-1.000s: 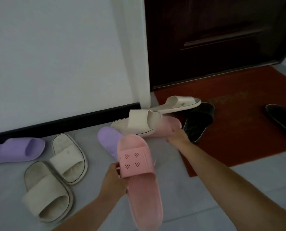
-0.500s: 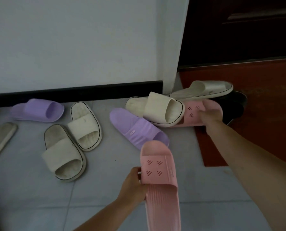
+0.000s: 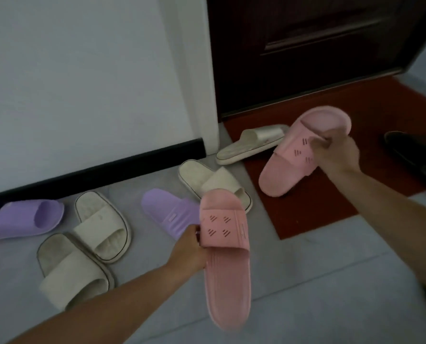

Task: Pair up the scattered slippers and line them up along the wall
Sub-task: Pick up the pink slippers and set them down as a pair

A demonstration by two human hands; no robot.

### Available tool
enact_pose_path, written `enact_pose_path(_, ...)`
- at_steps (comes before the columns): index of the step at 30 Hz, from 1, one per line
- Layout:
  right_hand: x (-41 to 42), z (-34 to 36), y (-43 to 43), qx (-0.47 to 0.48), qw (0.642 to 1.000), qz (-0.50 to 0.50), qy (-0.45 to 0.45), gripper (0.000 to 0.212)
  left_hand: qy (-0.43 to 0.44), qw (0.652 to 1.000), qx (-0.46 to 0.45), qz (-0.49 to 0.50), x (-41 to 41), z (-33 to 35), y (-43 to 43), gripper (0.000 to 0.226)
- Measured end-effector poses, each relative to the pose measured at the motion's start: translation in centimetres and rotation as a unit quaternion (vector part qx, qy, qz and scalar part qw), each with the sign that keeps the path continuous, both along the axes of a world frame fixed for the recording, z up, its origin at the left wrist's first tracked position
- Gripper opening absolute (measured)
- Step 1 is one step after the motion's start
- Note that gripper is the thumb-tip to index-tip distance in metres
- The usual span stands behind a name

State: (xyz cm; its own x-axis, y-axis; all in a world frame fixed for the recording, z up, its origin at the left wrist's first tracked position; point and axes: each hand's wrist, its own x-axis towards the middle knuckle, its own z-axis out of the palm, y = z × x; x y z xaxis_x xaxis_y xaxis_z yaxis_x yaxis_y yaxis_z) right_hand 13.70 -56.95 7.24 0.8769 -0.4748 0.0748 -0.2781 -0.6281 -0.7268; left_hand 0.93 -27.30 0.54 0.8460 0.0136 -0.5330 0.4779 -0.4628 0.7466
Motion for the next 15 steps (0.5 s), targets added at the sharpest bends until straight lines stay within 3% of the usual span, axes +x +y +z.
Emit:
enact_pose_path(4, -3.2, 2.2, -3.1, 0.001, 1.000, -0.019, 0.008, 0.019, 0.007, 0.997, 0.016, -0.071, -0.4, -1.2, -0.9, 0.037)
enact_pose_path(7, -5.8, 1.9, -2.3, 0.058, 0.998, -0.004, 0.037, 0.013, 0.053, 0.993, 0.007, -0.107, -2.3, -2.6, -2.1, 0.049)
enact_pose_path(12, -8.1, 1.0, 1.5, 0.036, 0.988, 0.120, 0.092, 0.015, 0.104, 0.980, -0.019, -0.167, -5.4, -4.9, -2.3, 0.068)
enact_pose_path(15, -8.1, 1.3, 3.4, 0.047, 0.979, 0.172, 0.100, 0.014, 0.132, 0.975, -0.034, -0.175, -6.4, -5.3, -0.7, 0.065)
